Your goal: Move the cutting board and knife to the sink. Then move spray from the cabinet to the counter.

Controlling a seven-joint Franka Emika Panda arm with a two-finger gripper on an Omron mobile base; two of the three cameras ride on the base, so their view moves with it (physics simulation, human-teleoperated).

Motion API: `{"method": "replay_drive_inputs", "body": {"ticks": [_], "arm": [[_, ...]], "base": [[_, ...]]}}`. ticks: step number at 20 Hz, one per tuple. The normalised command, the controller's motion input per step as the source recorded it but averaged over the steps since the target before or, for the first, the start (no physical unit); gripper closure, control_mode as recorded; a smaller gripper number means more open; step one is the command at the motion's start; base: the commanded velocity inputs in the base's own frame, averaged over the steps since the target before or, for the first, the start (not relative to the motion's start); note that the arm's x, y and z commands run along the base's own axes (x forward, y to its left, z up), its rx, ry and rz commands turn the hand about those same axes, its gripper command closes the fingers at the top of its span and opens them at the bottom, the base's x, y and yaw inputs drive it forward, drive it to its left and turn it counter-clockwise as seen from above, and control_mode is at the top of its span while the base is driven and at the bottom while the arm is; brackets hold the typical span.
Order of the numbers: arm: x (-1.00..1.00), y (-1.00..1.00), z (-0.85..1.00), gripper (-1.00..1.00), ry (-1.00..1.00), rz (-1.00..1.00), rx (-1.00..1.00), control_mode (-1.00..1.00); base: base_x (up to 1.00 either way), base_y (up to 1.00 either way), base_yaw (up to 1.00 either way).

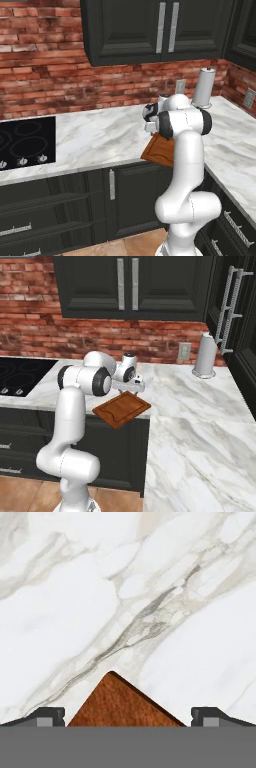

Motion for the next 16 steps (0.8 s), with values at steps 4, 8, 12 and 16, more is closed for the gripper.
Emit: {"method": "replay_drive_inputs", "body": {"ticks": [4, 8, 12, 16], "arm": [[0.00, 0.00, 0.00, -1.00, 0.00, 0.00, 0.00, 1.00], [0.00, 0.00, 0.00, -1.00, 0.00, 0.00, 0.00, 1.00], [0.03, 0.00, 0.00, -1.00, 0.00, 0.00, 0.00, -1.00], [0.28, 0.00, 0.05, -1.00, 0.00, 0.00, 0.00, -1.00]], "base": [[0.00, 0.00, 0.00], [0.00, 0.00, 0.00], [0.00, 0.00, 0.00], [0.00, 0.00, 0.00]]}}
